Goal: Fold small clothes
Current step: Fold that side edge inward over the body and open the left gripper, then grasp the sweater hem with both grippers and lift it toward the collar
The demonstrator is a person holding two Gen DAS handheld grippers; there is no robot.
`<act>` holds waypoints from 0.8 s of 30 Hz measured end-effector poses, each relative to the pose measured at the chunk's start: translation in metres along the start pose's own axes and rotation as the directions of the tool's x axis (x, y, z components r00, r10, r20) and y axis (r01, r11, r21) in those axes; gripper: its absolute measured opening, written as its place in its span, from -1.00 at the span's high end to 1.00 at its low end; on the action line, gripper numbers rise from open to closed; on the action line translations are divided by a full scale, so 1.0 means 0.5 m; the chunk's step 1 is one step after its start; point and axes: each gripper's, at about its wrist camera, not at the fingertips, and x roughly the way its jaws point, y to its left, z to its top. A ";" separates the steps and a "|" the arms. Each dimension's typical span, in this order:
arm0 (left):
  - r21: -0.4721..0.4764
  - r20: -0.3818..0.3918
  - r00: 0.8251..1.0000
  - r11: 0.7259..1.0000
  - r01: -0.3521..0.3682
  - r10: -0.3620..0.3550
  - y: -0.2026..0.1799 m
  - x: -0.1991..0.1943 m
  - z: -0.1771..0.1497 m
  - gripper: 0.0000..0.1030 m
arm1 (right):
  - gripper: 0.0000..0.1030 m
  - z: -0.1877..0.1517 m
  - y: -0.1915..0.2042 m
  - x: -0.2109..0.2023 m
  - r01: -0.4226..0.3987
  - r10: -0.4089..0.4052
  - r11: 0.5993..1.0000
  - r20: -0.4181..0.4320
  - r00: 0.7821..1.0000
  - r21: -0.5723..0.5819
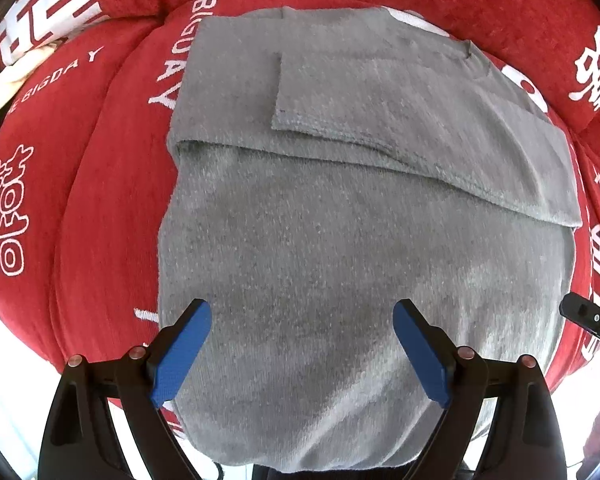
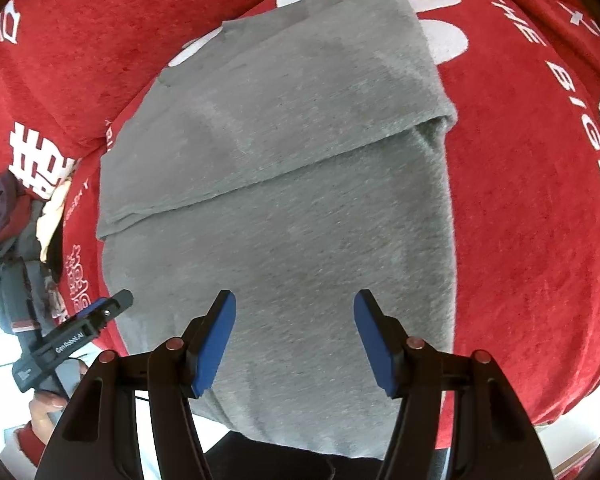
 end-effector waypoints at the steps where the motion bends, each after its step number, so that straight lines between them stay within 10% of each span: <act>1: 0.005 0.000 1.000 1.000 -0.001 0.001 0.000 0.000 -0.002 -0.79 | -0.27 -0.001 0.001 0.000 -0.002 0.002 1.000 0.000 1.000 0.000; 24: 0.109 0.007 1.000 0.994 0.026 -0.027 0.048 -0.036 -0.054 -0.79 | -0.27 -0.038 0.066 0.011 -0.027 0.026 1.000 0.028 0.999 0.010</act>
